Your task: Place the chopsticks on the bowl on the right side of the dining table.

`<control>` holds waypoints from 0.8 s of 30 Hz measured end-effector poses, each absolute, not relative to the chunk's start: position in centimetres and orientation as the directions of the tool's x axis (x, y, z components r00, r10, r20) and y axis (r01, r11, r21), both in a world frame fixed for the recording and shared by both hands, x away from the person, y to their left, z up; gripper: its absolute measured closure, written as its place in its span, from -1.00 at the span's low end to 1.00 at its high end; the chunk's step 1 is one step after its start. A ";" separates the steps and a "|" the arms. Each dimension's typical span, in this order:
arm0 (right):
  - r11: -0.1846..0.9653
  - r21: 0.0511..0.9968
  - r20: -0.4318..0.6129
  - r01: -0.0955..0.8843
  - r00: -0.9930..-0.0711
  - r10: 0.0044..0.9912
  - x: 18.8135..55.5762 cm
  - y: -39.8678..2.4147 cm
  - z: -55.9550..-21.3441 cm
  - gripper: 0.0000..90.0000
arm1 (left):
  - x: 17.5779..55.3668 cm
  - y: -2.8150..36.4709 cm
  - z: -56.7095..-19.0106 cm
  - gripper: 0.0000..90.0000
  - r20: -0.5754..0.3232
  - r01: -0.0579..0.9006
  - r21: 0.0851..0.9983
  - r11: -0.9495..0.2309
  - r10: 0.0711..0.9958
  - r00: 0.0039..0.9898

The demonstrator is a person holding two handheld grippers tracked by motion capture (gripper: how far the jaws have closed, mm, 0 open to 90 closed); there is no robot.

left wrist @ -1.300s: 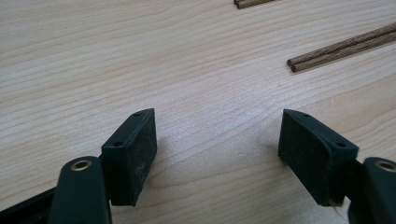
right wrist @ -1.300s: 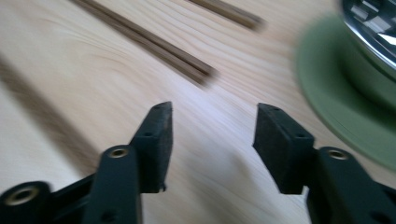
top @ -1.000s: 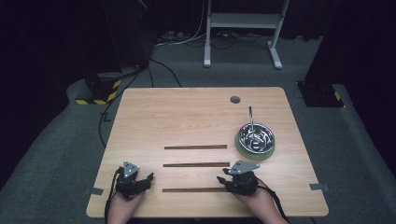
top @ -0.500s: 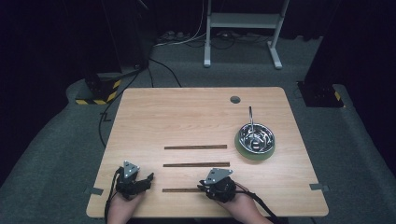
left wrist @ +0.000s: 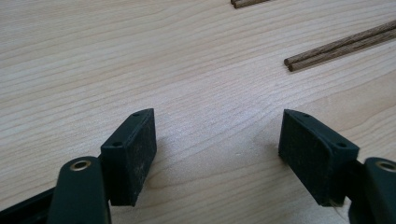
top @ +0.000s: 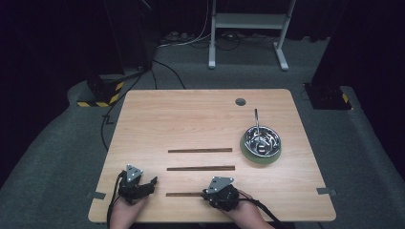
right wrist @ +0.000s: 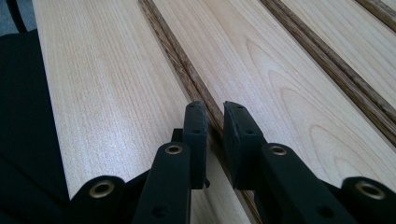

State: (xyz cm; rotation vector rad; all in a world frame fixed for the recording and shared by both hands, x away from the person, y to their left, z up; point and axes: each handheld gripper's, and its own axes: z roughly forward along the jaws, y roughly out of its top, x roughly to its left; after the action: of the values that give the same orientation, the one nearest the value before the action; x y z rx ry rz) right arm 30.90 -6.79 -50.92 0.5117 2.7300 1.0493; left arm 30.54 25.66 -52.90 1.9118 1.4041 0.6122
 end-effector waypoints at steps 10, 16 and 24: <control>0.698 0.665 -0.040 0.265 -0.921 0.388 31.2 -7.2 -51.0 0.75 | 30.5 25.7 -52.8 -0.39 -0.009 0.631 0.749 -0.201 0.950 0.313; 0.707 0.660 -0.042 0.255 -0.927 0.373 31.0 -7.0 -51.2 0.74 | 30.5 25.7 -52.8 -0.39 -0.009 0.631 0.749 -0.201 0.950 0.313; 0.710 0.657 -0.041 0.254 -0.928 0.371 31.1 -6.9 -51.3 0.75 | 30.5 25.7 -52.8 -0.39 -0.010 0.631 0.749 -0.201 0.949 0.314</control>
State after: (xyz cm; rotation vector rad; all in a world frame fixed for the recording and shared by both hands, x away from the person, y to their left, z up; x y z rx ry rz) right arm 31.09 -6.85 -51.34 0.5062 2.7453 1.0162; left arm 30.53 25.70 -52.85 1.9246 1.3966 0.6183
